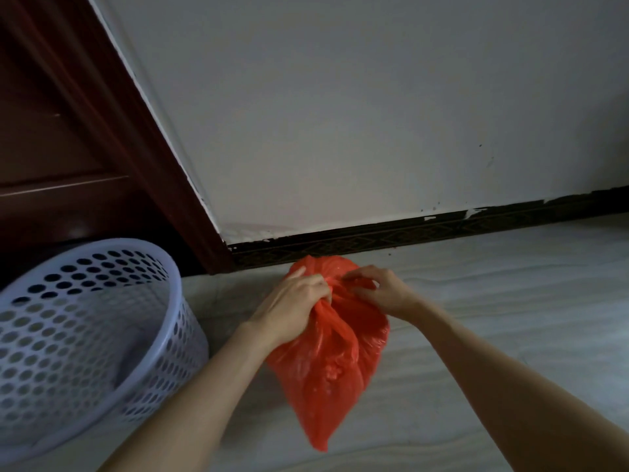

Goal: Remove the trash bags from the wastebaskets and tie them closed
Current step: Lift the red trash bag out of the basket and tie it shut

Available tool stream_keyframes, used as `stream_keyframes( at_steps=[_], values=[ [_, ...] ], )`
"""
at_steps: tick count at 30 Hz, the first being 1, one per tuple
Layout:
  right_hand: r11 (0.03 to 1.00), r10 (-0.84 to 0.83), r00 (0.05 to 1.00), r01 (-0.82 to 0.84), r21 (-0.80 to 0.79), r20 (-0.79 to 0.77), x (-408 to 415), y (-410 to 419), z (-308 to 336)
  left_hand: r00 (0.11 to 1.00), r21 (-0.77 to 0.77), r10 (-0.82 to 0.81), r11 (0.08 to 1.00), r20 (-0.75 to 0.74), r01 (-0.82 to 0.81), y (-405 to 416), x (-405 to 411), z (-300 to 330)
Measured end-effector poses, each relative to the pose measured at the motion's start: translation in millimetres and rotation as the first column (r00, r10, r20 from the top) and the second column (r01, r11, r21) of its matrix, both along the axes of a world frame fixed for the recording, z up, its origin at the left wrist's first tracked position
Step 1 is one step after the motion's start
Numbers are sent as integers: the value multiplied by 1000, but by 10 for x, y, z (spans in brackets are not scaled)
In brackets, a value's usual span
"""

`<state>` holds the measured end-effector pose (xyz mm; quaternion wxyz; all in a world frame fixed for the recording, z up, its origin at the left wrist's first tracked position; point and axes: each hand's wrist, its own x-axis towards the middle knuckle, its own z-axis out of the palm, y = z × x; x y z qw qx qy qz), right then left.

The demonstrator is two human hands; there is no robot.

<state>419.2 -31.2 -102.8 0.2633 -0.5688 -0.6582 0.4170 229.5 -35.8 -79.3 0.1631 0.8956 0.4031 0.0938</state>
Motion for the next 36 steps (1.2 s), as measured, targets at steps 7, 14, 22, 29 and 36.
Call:
stream_keyframes(
  at_steps=[7,14,22,29,36],
  values=[
    [999,-40,998,39,16,50,-157,-8,32,437,-592,787,616,436,-519,82,219,8],
    [999,-39,998,38,22,40,-242,-20,107,454,-534,790,613,412,-582,48,220,-24],
    [997,-23,1000,22,74,8,-317,-101,68,98,-776,889,441,448,-451,207,199,-91],
    [995,95,993,-97,23,65,-321,-160,-20,-445,-904,867,356,225,236,239,186,-75],
    [992,-104,993,107,70,-48,-258,-98,89,-235,-920,907,380,350,99,224,294,0]
  ],
)
